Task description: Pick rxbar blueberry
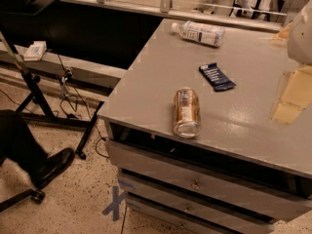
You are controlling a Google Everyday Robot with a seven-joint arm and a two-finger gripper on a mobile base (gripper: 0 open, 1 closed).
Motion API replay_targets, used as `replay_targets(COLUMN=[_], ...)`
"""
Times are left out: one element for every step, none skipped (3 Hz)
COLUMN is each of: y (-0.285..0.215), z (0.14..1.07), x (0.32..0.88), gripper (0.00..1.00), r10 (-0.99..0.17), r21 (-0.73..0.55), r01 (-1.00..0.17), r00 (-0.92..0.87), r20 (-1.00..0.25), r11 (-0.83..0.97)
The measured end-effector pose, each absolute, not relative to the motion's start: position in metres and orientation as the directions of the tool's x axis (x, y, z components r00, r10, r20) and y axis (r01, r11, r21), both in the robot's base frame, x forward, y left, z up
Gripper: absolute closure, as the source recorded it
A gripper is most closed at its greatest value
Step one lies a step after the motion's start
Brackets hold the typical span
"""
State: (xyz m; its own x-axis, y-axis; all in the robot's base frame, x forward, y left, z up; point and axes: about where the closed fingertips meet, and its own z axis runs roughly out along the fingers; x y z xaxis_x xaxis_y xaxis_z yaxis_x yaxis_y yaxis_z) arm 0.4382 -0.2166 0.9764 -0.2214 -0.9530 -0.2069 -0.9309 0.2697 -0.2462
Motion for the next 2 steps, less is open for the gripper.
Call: replay_targets(y=[-0.217,-0.214], z=[0.976,0.97], x=[0.438,0.466], gripper=[0.0,0.0], r10=[-0.953,-0.925], r21=[-0.246,-0.263], r01=[-0.931,-0.907], r00=[-0.221,-0.253], r20=[-0.207,-0.283], r11=[0.27,0.328])
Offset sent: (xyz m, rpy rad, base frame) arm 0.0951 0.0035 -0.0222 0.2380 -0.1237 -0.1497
